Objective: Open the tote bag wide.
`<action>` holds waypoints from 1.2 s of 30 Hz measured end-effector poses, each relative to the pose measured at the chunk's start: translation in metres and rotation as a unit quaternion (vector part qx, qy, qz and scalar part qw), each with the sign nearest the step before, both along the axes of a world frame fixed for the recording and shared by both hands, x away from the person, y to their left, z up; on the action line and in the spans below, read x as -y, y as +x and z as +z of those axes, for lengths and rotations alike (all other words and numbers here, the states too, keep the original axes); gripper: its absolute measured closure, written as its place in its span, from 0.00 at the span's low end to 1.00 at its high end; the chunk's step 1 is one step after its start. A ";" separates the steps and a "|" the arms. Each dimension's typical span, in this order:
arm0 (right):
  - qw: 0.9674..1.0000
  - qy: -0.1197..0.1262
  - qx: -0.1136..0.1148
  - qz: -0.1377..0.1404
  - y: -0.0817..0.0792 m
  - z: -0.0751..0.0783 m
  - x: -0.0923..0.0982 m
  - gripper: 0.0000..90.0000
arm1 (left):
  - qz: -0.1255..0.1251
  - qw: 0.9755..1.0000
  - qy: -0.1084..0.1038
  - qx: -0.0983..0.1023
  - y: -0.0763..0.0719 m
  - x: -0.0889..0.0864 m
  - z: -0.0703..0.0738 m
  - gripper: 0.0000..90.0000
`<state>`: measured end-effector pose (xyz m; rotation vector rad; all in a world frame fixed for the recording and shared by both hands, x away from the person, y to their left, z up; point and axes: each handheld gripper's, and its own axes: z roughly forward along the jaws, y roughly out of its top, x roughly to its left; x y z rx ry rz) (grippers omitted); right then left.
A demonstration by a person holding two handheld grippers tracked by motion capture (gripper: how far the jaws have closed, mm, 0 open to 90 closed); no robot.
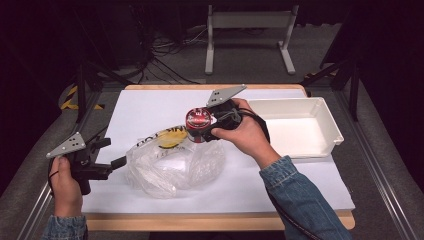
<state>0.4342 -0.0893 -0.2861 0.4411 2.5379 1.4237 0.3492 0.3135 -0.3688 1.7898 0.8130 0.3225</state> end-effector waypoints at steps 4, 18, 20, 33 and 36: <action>1.000 -0.006 -0.002 -0.013 0.000 0.005 0.012 0.28 | -0.001 1.000 0.001 -0.006 0.001 0.001 -0.001 0.02; 0.998 -0.016 0.001 -0.061 0.006 0.017 0.059 0.28 | -0.001 1.000 0.003 -0.012 0.005 0.004 -0.003 0.02; 0.998 -0.016 -0.001 -0.067 0.007 0.018 0.066 0.28 | -0.002 1.000 0.003 -0.012 0.005 0.004 -0.003 0.02; 0.994 -0.031 0.001 -0.109 0.017 0.020 0.101 0.28 | 0.001 1.000 0.002 -0.015 0.005 0.003 -0.004 0.02; 0.993 -0.033 -0.001 -0.116 0.018 0.020 0.108 0.28 | 0.000 1.000 0.004 -0.014 0.006 0.003 -0.004 0.02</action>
